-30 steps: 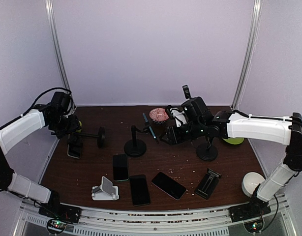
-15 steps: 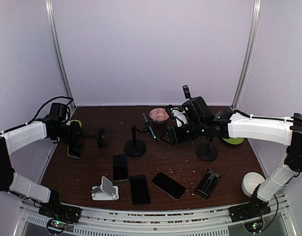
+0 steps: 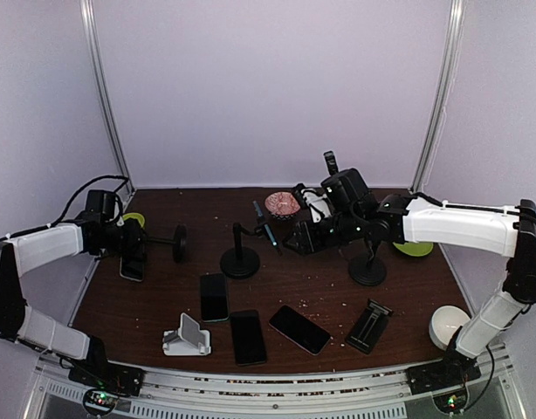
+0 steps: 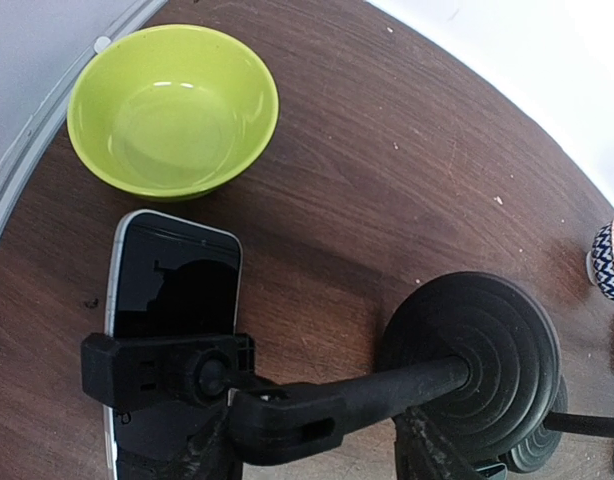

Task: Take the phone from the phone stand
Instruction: Adjust the phone stand with the phone at the center of the board.

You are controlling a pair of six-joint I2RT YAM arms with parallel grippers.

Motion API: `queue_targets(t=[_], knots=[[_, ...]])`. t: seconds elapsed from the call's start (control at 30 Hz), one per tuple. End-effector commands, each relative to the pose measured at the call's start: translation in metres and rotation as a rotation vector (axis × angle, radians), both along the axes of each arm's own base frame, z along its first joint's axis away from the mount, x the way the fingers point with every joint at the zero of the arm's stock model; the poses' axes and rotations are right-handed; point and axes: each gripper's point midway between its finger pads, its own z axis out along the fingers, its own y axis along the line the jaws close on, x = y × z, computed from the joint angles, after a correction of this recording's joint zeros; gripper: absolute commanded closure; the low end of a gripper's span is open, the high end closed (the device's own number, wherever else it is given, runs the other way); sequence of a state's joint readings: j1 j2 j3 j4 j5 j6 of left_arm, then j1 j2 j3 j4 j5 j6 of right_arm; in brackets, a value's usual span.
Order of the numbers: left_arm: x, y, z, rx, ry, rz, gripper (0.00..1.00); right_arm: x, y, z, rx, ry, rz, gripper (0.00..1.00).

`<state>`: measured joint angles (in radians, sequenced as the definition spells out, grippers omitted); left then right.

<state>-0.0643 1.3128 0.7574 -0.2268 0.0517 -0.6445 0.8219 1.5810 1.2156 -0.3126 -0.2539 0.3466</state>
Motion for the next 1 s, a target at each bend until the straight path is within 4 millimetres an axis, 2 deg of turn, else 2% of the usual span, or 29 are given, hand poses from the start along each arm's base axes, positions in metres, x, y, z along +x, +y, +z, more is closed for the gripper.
queue_targets(t=[0.0,0.23,0.47,0.77,0.97], knots=[[0.011,0.001,0.010,-0.011,-0.075,-0.013,0.47,0.006,0.001,0.010,0.010,-0.014,-0.004,0.46],[0.016,0.010,0.014,0.015,-0.109,0.020,0.45,0.003,-0.001,0.005,0.003,-0.005,-0.005,0.46],[0.021,0.008,0.014,-0.005,-0.138,0.011,0.48,0.002,-0.002,0.007,0.010,-0.007,-0.005,0.46],[0.021,0.006,0.015,-0.008,-0.149,-0.004,0.81,0.001,-0.003,0.002,0.002,-0.003,-0.004,0.46],[0.016,0.009,0.027,0.031,-0.163,-0.003,0.93,0.001,-0.003,0.001,0.002,-0.004,-0.002,0.46]])
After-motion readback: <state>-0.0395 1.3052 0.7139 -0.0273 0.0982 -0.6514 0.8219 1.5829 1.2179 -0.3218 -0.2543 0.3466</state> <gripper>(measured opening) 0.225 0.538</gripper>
